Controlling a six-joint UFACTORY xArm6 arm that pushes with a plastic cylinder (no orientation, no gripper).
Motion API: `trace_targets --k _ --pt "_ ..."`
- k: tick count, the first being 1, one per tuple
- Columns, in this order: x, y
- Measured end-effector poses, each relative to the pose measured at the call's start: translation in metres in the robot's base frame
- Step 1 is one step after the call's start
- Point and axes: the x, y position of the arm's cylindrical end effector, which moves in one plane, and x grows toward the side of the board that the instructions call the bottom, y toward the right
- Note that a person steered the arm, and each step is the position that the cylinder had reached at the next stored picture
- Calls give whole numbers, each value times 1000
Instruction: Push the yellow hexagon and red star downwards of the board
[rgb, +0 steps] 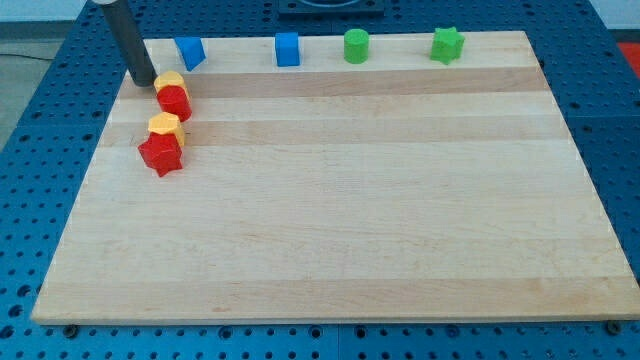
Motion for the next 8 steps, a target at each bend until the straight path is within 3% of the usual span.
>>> trace_targets --k 2,5,8 --pt "12 45" --pt "89 41" --pt "206 37"
